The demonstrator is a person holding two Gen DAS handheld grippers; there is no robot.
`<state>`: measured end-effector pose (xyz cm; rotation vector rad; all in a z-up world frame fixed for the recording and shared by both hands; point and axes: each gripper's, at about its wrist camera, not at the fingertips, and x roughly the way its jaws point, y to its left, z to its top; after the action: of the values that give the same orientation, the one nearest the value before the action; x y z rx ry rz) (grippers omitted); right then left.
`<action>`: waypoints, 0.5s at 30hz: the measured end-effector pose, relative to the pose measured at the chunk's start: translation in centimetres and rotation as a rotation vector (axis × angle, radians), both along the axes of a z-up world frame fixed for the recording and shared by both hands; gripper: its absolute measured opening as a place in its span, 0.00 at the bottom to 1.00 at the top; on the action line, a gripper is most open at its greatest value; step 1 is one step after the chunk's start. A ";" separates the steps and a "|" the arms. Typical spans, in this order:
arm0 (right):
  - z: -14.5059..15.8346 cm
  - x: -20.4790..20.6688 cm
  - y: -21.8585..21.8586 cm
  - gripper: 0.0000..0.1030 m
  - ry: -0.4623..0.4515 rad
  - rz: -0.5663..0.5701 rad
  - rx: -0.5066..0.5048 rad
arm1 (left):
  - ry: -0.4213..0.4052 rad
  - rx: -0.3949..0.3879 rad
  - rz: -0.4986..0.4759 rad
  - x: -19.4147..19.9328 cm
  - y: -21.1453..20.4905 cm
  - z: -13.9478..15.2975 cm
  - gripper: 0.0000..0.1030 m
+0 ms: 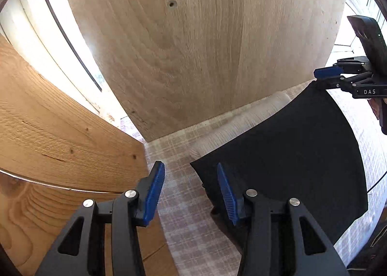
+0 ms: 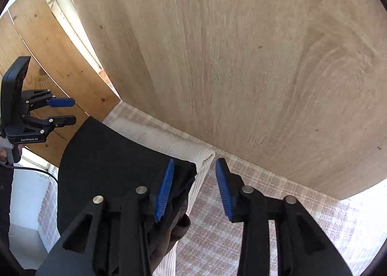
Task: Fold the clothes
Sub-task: 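Open both tools and press the shorts flat on the stack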
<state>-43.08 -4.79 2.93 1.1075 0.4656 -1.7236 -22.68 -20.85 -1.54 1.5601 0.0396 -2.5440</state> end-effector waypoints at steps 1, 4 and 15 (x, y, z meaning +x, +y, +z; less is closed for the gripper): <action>0.9 0.5 0.7 0.35 0.018 0.002 -0.023 | 0.022 -0.013 -0.003 0.7 0.5 0.8 0.43; 3.4 2.6 2.4 0.30 0.046 0.040 -0.101 | 0.084 -0.018 -0.008 3.0 2.5 2.3 0.45; -2.3 14.8 3.1 0.19 0.157 0.336 0.090 | 0.055 0.108 -0.102 9.3 11.9 -2.1 0.48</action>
<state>-28.26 -1.72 0.66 0.8999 0.7883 -1.5078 -13.42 -8.96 -3.64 1.5677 0.1081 -2.7047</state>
